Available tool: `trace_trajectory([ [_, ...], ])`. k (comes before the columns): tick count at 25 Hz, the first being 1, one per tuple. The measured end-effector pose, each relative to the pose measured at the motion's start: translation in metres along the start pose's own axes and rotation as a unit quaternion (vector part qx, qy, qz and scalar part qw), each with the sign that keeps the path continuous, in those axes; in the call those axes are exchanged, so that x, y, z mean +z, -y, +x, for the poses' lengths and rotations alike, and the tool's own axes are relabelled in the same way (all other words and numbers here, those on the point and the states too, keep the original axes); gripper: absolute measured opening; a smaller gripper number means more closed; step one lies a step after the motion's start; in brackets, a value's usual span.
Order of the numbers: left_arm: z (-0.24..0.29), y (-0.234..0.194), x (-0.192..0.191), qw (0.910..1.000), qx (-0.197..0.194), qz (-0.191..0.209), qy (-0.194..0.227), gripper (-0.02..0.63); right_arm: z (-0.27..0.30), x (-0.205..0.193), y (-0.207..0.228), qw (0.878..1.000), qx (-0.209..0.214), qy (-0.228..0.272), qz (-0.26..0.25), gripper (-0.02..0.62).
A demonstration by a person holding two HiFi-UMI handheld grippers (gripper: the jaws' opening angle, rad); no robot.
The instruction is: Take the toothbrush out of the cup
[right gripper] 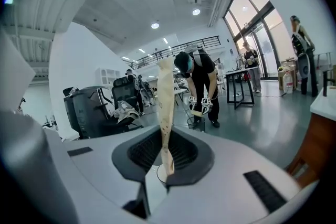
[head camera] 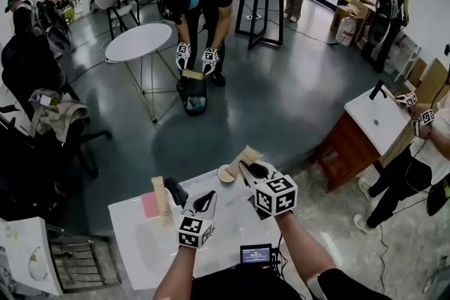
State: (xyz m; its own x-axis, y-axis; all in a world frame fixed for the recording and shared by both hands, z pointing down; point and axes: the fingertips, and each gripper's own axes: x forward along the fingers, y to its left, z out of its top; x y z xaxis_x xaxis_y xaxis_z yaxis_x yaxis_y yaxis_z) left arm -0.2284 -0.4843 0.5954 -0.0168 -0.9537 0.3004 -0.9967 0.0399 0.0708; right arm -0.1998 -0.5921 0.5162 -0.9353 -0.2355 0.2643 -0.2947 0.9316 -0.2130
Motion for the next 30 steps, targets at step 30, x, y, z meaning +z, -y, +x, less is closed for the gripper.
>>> trace_trajectory([
  [30,-0.005,0.036,-0.007,0.9993,-0.034,0.016,-0.011,0.009,-0.061,-0.091,-0.006,0.997,-0.032,-0.071,0.022,0.043],
])
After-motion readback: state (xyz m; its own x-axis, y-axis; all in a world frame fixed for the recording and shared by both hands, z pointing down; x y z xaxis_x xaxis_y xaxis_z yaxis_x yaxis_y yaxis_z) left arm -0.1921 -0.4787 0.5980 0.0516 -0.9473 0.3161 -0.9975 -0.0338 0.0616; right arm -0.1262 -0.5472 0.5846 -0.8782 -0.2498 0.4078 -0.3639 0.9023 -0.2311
